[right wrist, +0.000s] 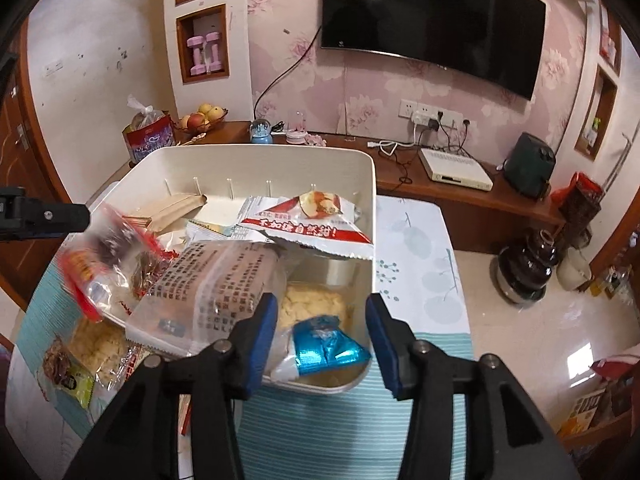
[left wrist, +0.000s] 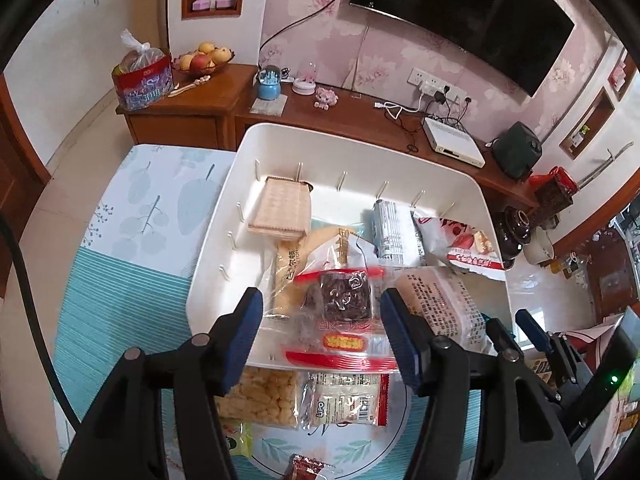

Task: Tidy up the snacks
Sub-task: 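Release both snacks into the bin and withdraw both tools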

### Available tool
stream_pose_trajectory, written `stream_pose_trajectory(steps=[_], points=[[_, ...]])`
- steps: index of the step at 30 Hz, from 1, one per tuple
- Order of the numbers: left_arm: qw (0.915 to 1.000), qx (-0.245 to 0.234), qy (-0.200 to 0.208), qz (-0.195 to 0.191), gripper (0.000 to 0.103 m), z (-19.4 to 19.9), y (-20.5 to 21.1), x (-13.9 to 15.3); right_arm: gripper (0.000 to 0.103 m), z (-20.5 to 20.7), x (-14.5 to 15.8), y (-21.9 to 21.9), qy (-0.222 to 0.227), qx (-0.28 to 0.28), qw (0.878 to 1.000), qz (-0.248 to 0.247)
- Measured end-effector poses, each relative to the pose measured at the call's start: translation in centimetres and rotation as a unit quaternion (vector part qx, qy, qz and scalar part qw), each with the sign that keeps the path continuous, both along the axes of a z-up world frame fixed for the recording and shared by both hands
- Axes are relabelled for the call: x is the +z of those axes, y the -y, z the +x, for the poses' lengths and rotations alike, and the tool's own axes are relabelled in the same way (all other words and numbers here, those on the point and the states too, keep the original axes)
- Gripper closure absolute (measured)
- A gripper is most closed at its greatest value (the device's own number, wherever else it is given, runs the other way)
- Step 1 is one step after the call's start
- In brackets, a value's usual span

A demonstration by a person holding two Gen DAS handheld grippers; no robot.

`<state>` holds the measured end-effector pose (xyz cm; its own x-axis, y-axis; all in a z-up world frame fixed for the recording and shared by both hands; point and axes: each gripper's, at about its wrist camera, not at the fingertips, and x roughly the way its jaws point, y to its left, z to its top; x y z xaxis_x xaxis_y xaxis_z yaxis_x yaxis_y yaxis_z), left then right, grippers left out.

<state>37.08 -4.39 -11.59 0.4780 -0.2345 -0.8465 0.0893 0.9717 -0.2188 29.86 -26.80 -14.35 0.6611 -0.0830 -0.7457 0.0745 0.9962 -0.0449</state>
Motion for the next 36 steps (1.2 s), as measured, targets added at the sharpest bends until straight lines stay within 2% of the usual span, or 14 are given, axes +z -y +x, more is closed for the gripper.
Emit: stream_pose_trajectory(steps=[9, 19, 27, 36], points=[[0.9999, 0.007, 0.014, 0.006, 0.043, -1.9, -2.2, 1.3, 0.054, -1.1, 0.5, 0.1, -0.022, -0.001, 0.999, 0.047], [0.9999, 0.005, 0.002, 0.011, 0.043, -3.8, -5.7, 0.6, 0.054, -3.7, 2.2, -1.3, -0.021, -0.013, 0.998, 0.051], [0.9996, -0.025, -0.012, 0.007, 0.043, -5.3, -9.3, -0.2, 0.054, -6.4, 2.1, -4.4, -0.037, -0.035, 0.998, 0.042], [0.9942, -0.104, -0.023, 0.016, 0.043, -7.5, -11.9, -0.5, 0.054, -9.0, 0.7, -10.1, -0.06, -0.066, 0.995, 0.049]])
